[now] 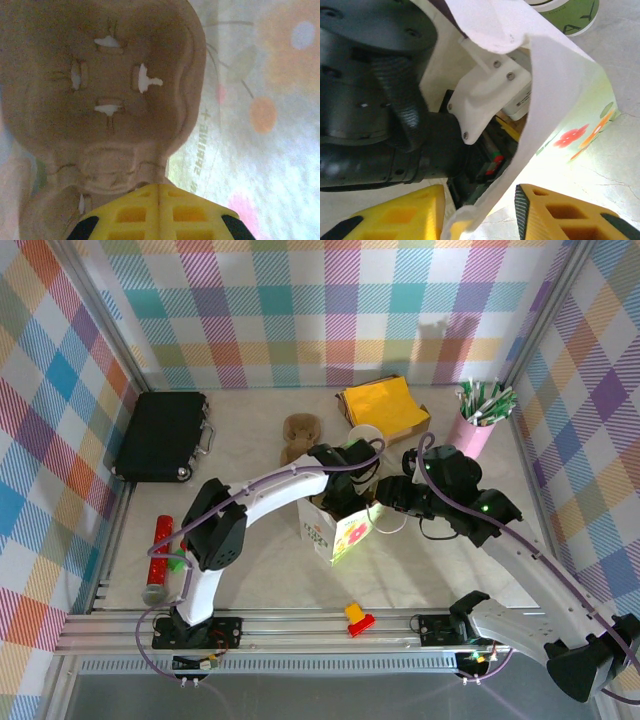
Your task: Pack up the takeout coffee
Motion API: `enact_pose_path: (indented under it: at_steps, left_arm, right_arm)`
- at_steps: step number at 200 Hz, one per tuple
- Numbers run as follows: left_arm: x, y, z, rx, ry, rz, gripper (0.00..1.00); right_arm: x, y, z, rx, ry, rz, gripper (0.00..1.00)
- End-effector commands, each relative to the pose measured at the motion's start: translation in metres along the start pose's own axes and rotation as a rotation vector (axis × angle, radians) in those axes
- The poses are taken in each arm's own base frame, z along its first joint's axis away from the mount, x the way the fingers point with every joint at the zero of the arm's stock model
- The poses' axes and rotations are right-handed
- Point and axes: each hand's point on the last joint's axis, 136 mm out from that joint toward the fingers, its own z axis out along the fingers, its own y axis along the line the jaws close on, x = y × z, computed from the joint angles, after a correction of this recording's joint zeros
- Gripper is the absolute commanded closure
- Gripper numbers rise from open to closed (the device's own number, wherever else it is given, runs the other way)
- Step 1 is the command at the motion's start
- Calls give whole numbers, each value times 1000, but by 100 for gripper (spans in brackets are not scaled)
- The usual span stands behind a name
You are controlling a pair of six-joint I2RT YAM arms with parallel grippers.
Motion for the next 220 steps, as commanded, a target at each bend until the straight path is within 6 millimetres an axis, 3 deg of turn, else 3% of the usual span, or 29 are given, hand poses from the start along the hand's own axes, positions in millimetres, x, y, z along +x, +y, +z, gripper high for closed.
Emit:
enact_pose_path:
  at_steps: [1,83,122,160,220]
  left_arm:
    - [-9,7,12,-1,-8,-21,95]
    - [7,28,57,-61,65,-28,96]
    - [18,31,68,-62,97,-32,96]
    - [8,21,45,-32,44,-34,95]
    - [-11,-12,-22,45,-96,-34,94]
  right_arm:
    - [2,-8,-2,22,-6,-19,57]
    - [-1,-7,-4,24,-14,-33,57]
    - [-3,-5,-3,23,-14,-35,57]
    - [-5,-4,-1,26,-11,-36,57]
    - [-8,-5,-3,40,-20,-42,58]
